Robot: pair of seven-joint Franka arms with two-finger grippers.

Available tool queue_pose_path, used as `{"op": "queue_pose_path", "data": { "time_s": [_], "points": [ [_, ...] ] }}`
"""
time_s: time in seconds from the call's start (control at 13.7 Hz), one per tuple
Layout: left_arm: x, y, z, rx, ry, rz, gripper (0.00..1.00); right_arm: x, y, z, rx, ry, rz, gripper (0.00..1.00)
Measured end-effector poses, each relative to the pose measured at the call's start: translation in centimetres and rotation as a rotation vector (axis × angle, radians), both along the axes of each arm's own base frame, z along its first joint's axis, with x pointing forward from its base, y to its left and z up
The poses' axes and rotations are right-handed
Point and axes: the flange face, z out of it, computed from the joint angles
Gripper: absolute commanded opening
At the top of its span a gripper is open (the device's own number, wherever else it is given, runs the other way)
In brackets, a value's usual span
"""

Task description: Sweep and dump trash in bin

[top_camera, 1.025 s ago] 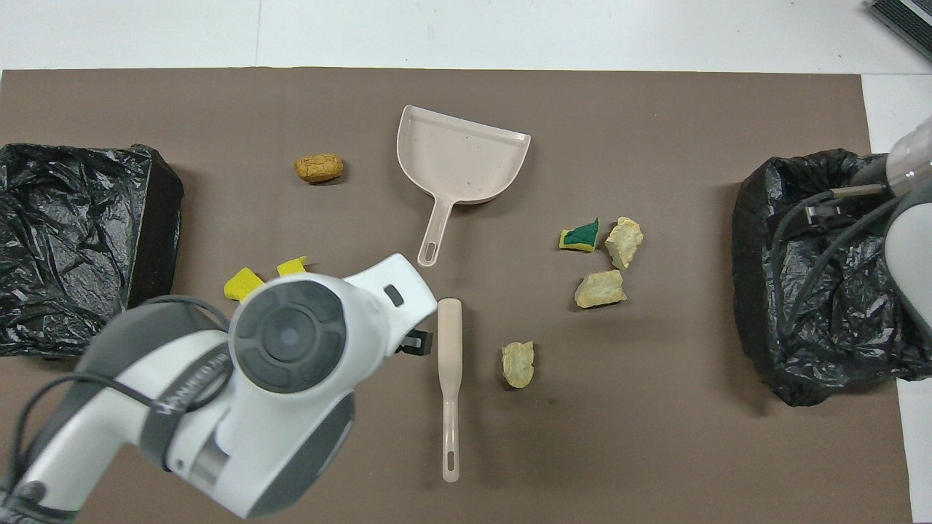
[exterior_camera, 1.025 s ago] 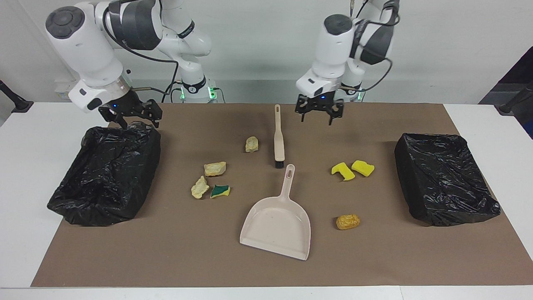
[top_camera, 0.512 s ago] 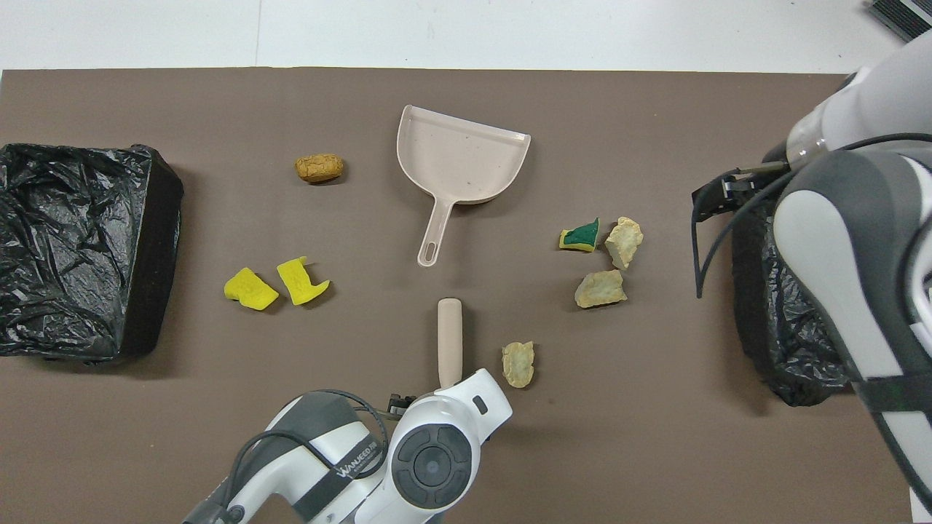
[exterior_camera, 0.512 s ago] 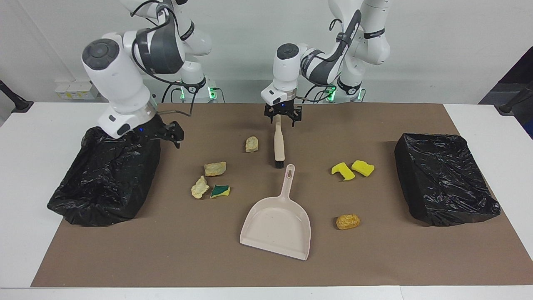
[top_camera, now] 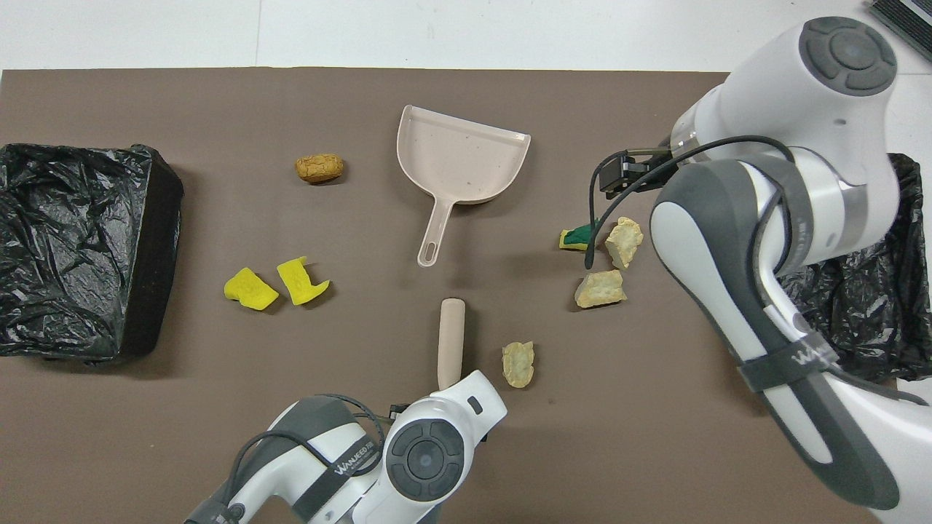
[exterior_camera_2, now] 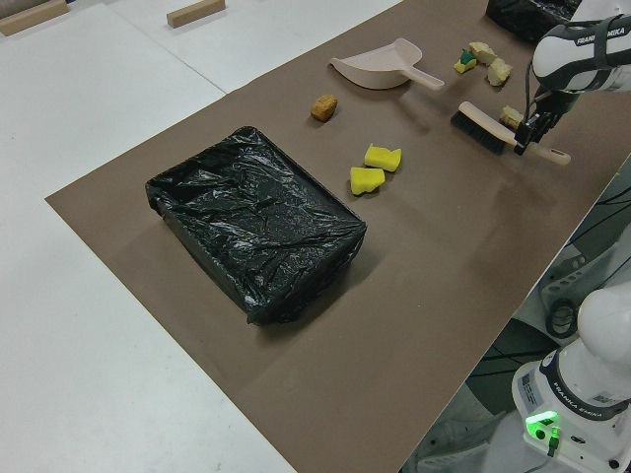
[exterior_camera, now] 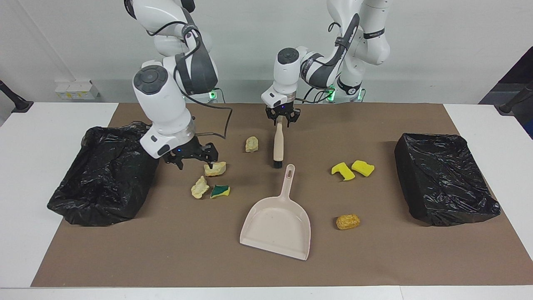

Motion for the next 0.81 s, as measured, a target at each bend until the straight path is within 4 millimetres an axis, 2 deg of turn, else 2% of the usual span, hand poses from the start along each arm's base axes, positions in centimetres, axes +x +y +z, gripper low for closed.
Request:
{"op": "queue_pose_path", "data": {
  "time_s": [0.07, 0.15, 0.44, 0.59, 0.81],
  "points": [
    [-0.1, -0.1, 0.0, -0.001, 0.002, -0.001, 0.05, 0.1, 1.4, -0.4, 0.006, -0.012, -0.013, 1.0],
    [-0.2, -0.2, 0.0, -0.002, 0.003, -0.003, 0.0, 0.1, 2.9, -0.8, 0.014, -0.023, -0.025, 1.0],
    [0.4, 0.4, 0.6, 0.025, 0.028, 0.014, 0.0, -0.4, 9.7, -3.5, 0.045, -0.048, -0.079, 1.0],
    [2.7, 1.8, 1.9, 0.048, 0.022, 0.042, 0.0, -0.9, 12.8, -4.9, 0.062, -0.053, -0.124, 1.0],
    [6.8, 6.1, 3.6, 0.1, 0.018, 0.119, 0.0, -1.7, 17.7, -7.5, 0.1, -0.066, -0.228, 1.0]
  ]
}}
